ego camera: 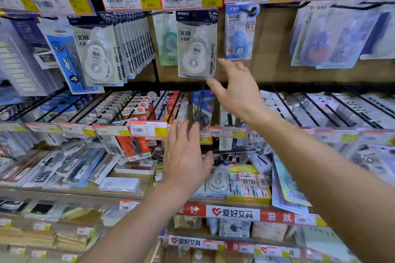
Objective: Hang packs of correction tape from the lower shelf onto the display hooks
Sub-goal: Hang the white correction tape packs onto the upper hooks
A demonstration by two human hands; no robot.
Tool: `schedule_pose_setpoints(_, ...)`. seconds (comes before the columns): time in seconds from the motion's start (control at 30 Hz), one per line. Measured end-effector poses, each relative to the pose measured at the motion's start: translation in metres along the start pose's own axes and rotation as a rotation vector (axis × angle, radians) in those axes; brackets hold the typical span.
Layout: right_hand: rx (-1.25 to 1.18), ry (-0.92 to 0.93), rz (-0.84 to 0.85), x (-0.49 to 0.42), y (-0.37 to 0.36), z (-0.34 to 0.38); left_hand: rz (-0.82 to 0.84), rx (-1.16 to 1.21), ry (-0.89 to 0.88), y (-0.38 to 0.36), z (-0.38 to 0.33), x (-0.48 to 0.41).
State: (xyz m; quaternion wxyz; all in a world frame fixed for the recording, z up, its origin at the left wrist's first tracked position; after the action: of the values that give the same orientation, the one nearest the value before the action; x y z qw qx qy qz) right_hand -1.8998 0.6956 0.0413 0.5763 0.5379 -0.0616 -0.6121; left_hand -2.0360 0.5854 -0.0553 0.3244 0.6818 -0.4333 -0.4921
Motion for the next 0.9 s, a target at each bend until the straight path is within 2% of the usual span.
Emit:
schedule_pose_setpoints(0.13, 0.092, 0.041, 0.191, 0.047, 0.003, -0.011, 0.015, -0.009, -0.004, 0.005, 0.001, 0.000)
schedule_pose_setpoints(0.33, 0.165, 0.175, 0.197, 0.109, 0.029, -0.021, 0.056, 0.030, -0.027, 0.018, -0.005, 0.018)
schedule_pose_setpoints(0.5, 0.147, 0.174, 0.285, 0.171, 0.026, -0.036, 0.007, 0.112, -0.109, 0.013, -0.001, 0.055)
schedule_pose_setpoints(0.57, 0.137, 0.134, 0.347, 0.194, 0.017, -0.050, -0.033, 0.162, -0.106, 0.003, 0.005, 0.068)
schedule_pose_setpoints(0.63, 0.128, 0.031, 0.464, 0.214, 0.004, -0.065, 0.003, 0.169, -0.058, -0.011, 0.011, 0.080)
schedule_pose_setpoints(0.77, 0.106, -0.206, 0.667, 0.240, -0.031, -0.091, 0.238, 0.103, 0.045, -0.057, 0.031, 0.096)
schedule_pose_setpoints(0.9, 0.116, -0.340, 0.781, 0.247, -0.070, -0.105, 0.435, 0.009, 0.152, -0.102, 0.048, 0.088)
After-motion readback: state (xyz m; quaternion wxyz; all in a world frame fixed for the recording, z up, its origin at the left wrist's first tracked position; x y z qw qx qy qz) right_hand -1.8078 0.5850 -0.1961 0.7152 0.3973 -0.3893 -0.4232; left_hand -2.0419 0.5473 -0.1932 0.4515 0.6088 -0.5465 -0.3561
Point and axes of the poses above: each hand's wrist, its own x-axis away from the middle knuckle, its own y-axis out of the back of the hand, z = x × y, the point moved 1 cm from there along -x, towards the middle knuckle, and after that the axes turned 6 degrees about y, right-handed, at the moved point
